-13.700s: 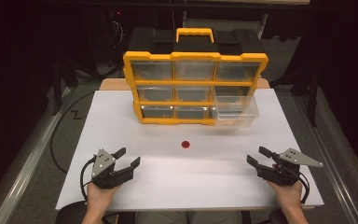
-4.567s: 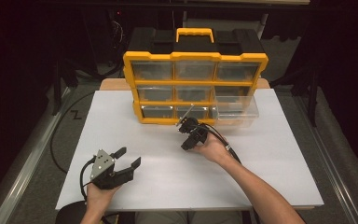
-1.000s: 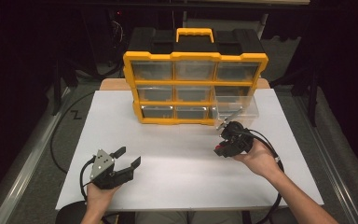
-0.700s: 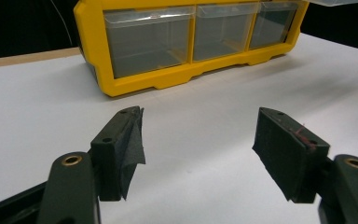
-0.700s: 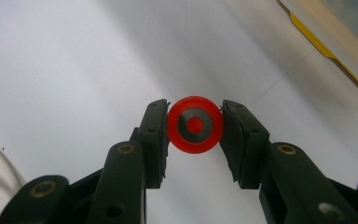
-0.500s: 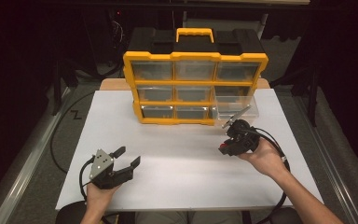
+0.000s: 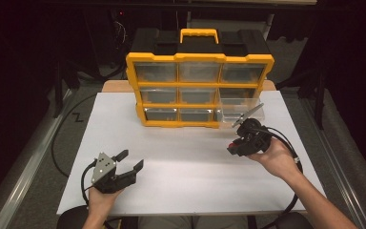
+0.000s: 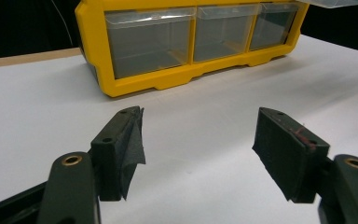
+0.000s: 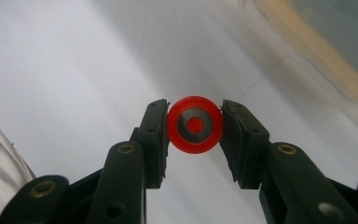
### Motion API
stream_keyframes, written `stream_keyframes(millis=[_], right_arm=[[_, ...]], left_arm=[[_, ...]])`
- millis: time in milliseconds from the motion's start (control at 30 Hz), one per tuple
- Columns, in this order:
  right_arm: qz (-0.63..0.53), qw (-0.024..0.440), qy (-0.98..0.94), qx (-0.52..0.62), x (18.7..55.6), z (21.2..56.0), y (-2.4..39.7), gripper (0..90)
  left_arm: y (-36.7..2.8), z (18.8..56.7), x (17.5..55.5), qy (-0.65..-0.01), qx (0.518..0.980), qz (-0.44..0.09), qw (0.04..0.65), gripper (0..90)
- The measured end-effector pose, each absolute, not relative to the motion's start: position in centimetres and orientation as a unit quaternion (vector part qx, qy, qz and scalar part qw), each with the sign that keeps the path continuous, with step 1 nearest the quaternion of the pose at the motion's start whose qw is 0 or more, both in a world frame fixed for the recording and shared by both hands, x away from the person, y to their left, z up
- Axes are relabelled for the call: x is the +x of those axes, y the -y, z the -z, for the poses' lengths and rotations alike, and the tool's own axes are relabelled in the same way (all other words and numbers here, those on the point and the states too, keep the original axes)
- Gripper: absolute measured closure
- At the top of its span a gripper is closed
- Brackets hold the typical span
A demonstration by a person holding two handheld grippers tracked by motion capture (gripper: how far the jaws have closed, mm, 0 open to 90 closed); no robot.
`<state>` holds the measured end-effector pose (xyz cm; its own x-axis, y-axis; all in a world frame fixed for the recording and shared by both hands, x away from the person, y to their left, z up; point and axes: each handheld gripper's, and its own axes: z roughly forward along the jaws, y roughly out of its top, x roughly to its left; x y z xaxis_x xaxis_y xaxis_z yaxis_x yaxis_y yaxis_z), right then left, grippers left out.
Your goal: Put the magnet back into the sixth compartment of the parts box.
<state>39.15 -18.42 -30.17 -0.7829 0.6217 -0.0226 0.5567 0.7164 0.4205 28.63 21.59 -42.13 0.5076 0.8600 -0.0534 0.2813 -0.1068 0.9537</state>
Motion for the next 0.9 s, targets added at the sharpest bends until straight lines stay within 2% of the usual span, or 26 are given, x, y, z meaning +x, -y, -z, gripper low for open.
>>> stream_keyframes(millis=[900], right_arm=[[-0.217,0.086,-0.920,0.314,39.3,26.6,19.1,64.6]], left_arm=[[-21.6,42.1,28.6,-0.413,0.691,-0.275,0.526,32.9]])
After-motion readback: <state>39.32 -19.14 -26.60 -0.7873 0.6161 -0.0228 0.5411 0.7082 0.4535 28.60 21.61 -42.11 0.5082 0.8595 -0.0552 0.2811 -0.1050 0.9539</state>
